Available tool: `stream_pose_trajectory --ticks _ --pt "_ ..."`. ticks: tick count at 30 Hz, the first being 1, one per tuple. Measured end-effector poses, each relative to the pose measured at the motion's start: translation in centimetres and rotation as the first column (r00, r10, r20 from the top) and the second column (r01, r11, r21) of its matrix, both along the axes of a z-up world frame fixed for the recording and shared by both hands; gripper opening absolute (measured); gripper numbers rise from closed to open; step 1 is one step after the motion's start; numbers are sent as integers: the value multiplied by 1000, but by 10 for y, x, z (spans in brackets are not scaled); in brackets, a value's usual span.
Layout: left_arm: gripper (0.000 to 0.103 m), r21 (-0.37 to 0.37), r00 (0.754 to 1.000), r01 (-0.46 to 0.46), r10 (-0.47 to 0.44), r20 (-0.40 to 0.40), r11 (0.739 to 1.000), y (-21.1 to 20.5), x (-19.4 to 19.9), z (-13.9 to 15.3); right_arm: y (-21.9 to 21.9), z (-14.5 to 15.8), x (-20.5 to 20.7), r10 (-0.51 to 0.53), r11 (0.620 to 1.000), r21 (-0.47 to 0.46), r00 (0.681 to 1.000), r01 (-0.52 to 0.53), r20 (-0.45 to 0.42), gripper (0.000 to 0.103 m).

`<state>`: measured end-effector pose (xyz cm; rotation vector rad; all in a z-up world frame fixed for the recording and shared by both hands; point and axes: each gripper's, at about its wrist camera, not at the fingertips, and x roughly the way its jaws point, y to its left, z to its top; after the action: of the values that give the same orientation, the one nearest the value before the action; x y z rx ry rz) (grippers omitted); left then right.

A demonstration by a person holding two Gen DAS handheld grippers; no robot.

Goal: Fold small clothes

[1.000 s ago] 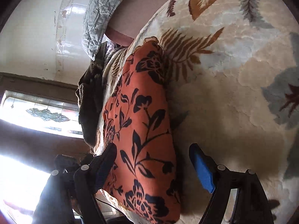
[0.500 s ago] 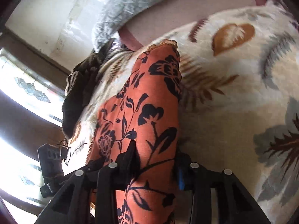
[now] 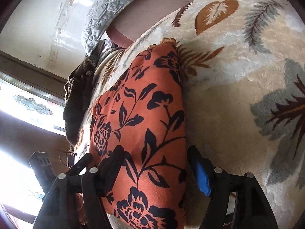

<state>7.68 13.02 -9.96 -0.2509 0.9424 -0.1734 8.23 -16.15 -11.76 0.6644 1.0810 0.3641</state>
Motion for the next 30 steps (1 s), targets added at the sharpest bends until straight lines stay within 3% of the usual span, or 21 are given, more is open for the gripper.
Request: stream_pose_trajectory --ticks 4,8,14,16,18,19,21,23,25,28,30 --pt "71 -49 1000 -3 3 -5 999 5 1 1 1 2 3 7 1000 1 1000 -7 1 73" --pt "71 -149 1000 11 -10 7 989 11 3 3 -1 1 9 7 1000 15 1000 -7 7 73" --pt "70 -220 985 13 -50 -163 975 5 24 -33 0 -18 26 5 999 55 999 -3 -36 73" --pt "69 -235 988 7 -43 -150 972 7 23 -33 5 -19 27 15 998 54 1000 -13 -25 72" --pt "56 -252 987 24 -63 -150 967 7 23 -35 11 -18 28 41 999 26 999 -41 -15 61" --pt "44 -275 986 34 -78 -150 961 7 23 -36 13 -18 29 46 999 10 999 -46 -21 57" --pt "41 -272 986 30 -73 -149 962 8 23 -35 15 -17 29 56 998 -20 998 -56 -16 49" --pt "39 -267 987 19 -62 -151 964 11 21 -32 18 -15 28 65 997 -50 998 -66 -4 48" --pt "39 -186 993 17 -38 -110 982 10 10 -16 16 -17 28 68 997 -39 998 -68 1 49" --pt "36 -107 998 55 -55 -1 993 0 -15 18 1 -20 23 46 998 49 999 -46 7 58" --pt "37 -67 995 92 -90 31 994 -13 -28 26 -14 -21 20 21 989 146 999 -25 24 66"
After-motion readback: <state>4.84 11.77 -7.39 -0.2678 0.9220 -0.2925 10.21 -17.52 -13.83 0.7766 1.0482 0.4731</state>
